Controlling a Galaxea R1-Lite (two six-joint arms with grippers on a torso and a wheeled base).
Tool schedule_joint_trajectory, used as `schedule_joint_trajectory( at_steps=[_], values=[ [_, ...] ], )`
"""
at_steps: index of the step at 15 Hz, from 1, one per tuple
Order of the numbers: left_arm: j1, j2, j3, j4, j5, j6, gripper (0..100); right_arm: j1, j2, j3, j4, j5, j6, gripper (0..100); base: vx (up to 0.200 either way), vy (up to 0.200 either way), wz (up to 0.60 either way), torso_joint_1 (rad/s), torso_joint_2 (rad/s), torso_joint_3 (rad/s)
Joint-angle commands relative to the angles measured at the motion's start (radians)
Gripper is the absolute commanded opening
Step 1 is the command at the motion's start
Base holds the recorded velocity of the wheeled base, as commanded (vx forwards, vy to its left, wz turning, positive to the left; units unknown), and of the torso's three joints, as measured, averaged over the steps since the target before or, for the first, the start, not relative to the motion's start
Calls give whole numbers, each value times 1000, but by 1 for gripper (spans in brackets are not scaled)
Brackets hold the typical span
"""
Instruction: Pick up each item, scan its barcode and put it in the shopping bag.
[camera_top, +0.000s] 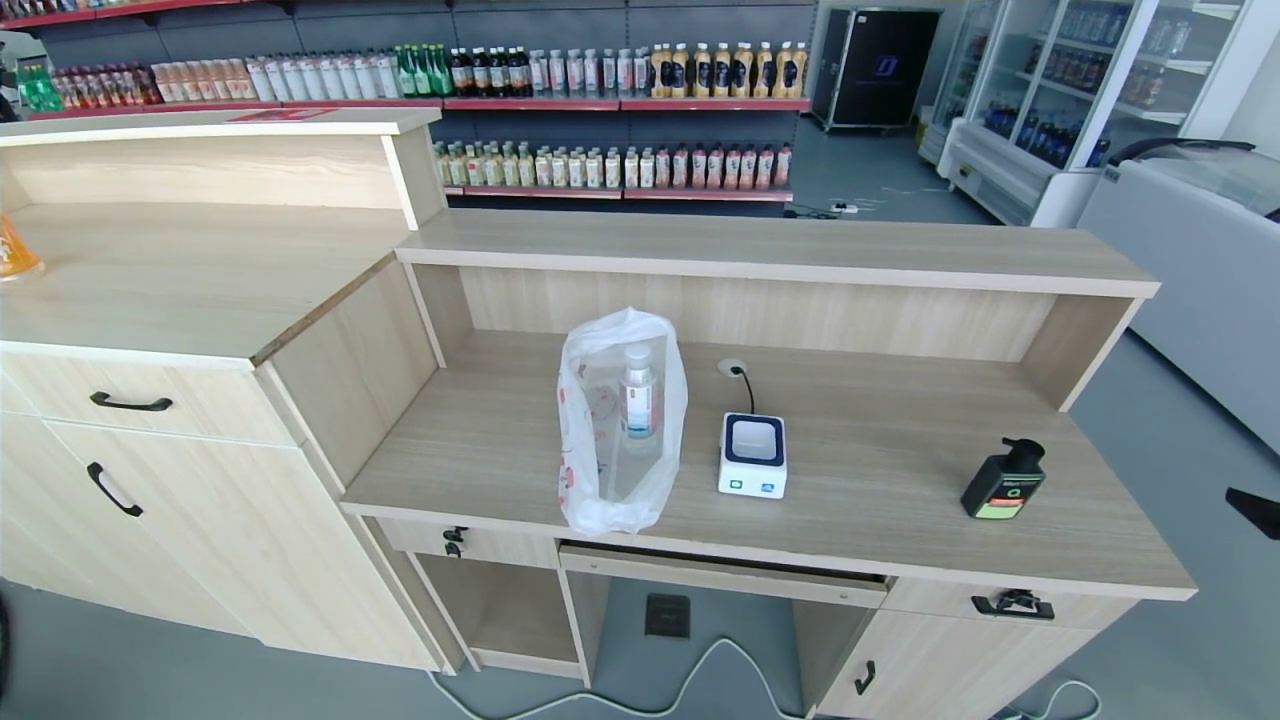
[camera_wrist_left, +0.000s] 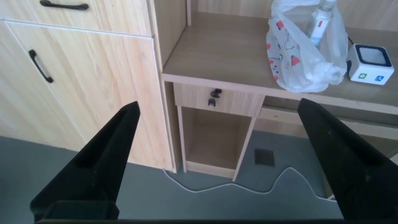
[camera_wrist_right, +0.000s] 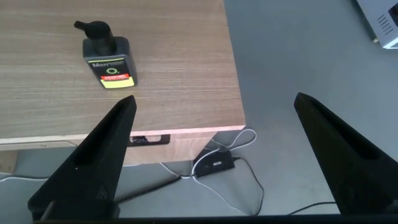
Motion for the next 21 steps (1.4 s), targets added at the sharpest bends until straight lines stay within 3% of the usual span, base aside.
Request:
schedule_joint_trajectory(
  at_steps=[1, 3, 7, 15, 21],
  values=[
    [0, 0, 0, 0, 1, -1, 100, -6, 95, -55, -5, 2, -8, 100, 0, 0, 0, 0, 0, 0],
    [0, 0, 0, 0, 1, -1, 100, -6, 135, -96, 5, 20, -8, 100, 0, 0, 0, 0, 0, 0],
    [0, 0, 0, 0, 1, -1, 100, -1, 218, -151, 5, 157, -11, 100, 0, 0, 0, 0, 0, 0],
    [0, 0, 0, 0, 1, -1, 100, 31, 353, -222, -3, 166, -109, 100, 0, 0, 0, 0, 0, 0],
    [0, 0, 0, 0, 1, -1, 100, 117, 436, -317, -8, 166, -109, 100, 0, 0, 0, 0, 0, 0]
  ],
)
